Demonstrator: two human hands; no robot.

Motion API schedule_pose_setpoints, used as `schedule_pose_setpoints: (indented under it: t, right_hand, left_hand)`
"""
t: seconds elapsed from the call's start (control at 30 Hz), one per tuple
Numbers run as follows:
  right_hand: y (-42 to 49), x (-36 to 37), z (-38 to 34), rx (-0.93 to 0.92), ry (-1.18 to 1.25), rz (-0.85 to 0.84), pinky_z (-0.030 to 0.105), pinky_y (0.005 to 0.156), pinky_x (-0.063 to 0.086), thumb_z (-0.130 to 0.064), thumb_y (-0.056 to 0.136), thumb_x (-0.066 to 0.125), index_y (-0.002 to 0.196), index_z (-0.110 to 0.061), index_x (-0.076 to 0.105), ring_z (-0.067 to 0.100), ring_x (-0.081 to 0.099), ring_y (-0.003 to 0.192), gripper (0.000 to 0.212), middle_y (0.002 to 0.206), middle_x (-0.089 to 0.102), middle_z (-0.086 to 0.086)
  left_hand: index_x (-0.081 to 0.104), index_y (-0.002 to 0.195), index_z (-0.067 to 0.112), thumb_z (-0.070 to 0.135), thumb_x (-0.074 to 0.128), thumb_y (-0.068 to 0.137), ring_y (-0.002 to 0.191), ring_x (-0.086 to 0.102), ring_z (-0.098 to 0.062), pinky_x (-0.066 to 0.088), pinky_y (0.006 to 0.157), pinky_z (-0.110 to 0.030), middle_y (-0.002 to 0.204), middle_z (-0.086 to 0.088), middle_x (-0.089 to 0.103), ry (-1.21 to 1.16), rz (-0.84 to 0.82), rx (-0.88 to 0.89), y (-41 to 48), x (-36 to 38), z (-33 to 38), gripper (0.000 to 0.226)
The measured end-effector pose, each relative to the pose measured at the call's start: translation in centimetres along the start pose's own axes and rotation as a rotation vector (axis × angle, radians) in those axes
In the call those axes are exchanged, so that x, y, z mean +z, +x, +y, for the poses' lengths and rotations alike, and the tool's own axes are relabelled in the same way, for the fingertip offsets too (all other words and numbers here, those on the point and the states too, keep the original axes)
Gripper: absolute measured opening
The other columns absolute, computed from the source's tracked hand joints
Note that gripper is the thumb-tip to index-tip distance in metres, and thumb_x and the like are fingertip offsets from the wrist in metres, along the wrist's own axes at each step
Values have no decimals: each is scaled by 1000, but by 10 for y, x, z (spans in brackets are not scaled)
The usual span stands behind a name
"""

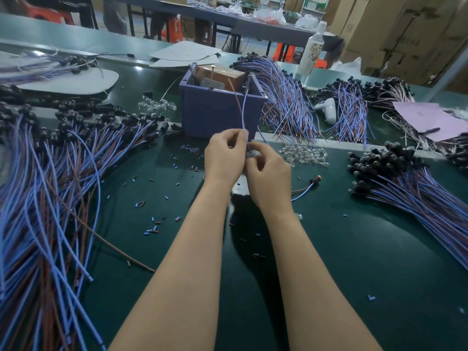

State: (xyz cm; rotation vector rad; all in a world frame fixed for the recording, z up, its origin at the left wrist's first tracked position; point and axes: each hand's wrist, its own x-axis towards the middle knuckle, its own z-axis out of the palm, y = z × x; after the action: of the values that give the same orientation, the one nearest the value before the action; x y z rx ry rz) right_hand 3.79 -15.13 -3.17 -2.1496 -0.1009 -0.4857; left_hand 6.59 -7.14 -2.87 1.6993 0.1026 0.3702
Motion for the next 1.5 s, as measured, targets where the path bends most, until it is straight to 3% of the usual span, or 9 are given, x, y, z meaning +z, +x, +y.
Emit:
schedule_pose_setpoints:
  t: [0.23, 0.37, 0.43, 0.6, 0.83, 0.97, 1.07, 1.3, 1.5]
  right_hand:
    - [18, -42, -7, -140, -168, -18, 28, 73, 35, -20, 91, 56, 101, -16, 69, 18, 51, 81, 17, 89, 53, 4]
    - [23, -75, -9, -165, -17, 345, 22, 58, 40, -19, 96, 51, 84, -9, 63, 7, 51, 57, 20, 64, 54, -7]
    - [24, -94, -5, -112, 186, 565, 12, 56, 42, -18, 98, 48, 82, -11, 62, -2, 54, 56, 23, 65, 53, -11]
    - [17, -139, 19, 153, 923, 762, 20, 46, 38, -15, 100, 41, 74, -14, 61, 7, 48, 45, 32, 51, 55, -6]
    - [-6, -194, 79, 400, 887, 1013, 19, 44, 37, -24, 95, 49, 64, -17, 62, 9, 46, 42, 35, 49, 58, -5]
    - [-15, -211, 119, 624, 741, 997, 16, 38, 36, -31, 100, 41, 63, -13, 57, 7, 45, 32, 45, 38, 53, -7]
    - [-19, -217, 138, 755, 1096, 895, 14, 36, 42, -28, 102, 37, 72, -11, 54, 4, 53, 35, 39, 42, 59, -5]
    - [-16, -216, 141, 723, 1410, 944, 28, 80, 55, -14, 101, 37, 91, -2, 53, 20, 65, 80, 22, 91, 64, 14]
    - [-4, -192, 111, 724, 1211, 764, 17, 55, 50, -10, 97, 42, 85, -14, 58, 7, 60, 59, 20, 68, 66, -2]
  left_hand:
    - [68, 95, 13, 23, 60, 93, 65, 53, -1, 45, 66, -21, 77, 12, 62, -71, -81, 368, -6, 7, 60, 13]
    - [67, 96, 12, 27, 60, 93, 74, 61, -7, 51, 73, -25, 85, 5, 66, -134, -167, 463, -17, 25, 86, 17]
    - [66, 87, 6, 38, 51, 96, 64, 55, -7, 48, 64, -26, 74, 1, 63, -16, -126, 308, -20, 36, 82, 36]
    - [59, 72, 8, 59, 26, 96, 29, 33, -5, 25, 35, -9, 40, 3, 49, -361, -719, -428, -57, 106, 75, 66]
    - [55, 78, 13, 12, 43, 100, 37, 41, 1, 32, 36, -12, 56, 5, 49, -702, -591, -312, -68, 203, 87, 26]
    - [53, 70, 6, 1, 42, 97, 43, 52, -7, 45, 45, -16, 64, -8, 55, -526, -635, -336, -80, 251, 84, 30]
    - [54, 81, -7, -1, 38, 98, 45, 63, -18, 48, 42, -16, 66, -26, 60, -458, -634, -520, -82, 271, 66, 24]
    - [57, 73, 3, 15, 43, 100, 49, 61, -13, 56, 54, -24, 69, -12, 64, -212, -640, -433, -80, 285, 36, 33]
    - [59, 61, 14, 25, 48, 95, 65, 53, -23, 48, 71, -35, 60, -4, 56, -89, -562, -195, -67, 249, 42, 38]
